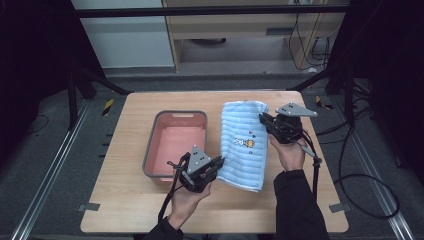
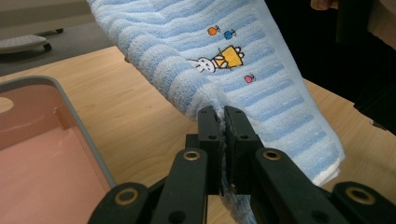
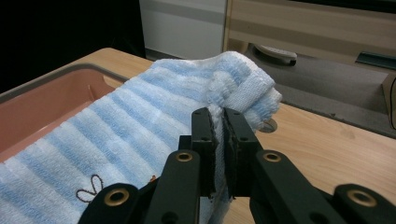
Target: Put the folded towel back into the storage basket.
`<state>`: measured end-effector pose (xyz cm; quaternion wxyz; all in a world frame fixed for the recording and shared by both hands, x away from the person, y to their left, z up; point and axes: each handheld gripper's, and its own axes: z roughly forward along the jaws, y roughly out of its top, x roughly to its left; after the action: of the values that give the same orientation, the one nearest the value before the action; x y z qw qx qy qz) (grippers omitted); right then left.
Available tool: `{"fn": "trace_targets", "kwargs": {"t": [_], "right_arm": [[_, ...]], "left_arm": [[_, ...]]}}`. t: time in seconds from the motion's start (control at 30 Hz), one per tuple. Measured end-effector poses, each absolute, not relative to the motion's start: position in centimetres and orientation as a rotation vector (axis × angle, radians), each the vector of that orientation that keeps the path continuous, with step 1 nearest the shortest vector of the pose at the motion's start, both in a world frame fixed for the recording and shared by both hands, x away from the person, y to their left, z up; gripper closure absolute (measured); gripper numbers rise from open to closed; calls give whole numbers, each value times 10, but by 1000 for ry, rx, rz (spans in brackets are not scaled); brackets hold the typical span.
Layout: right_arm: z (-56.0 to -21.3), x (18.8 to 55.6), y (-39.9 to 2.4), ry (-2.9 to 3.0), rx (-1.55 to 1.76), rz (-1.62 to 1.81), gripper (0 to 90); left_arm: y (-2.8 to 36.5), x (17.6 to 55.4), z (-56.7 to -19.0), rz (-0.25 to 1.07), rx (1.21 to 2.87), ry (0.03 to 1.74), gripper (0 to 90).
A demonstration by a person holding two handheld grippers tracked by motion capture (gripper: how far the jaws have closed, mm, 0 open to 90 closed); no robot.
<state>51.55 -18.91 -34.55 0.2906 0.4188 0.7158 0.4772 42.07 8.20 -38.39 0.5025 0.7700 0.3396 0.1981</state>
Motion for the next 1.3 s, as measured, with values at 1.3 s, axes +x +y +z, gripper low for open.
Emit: {"fn": "trace_targets", "kwargs": {"t": [1.3], "right_arm": [[-304, 536, -116, 1938, 1009, 1340, 842]], "left_arm": [[148, 420, -350, 583, 1766, 876, 860]]}}
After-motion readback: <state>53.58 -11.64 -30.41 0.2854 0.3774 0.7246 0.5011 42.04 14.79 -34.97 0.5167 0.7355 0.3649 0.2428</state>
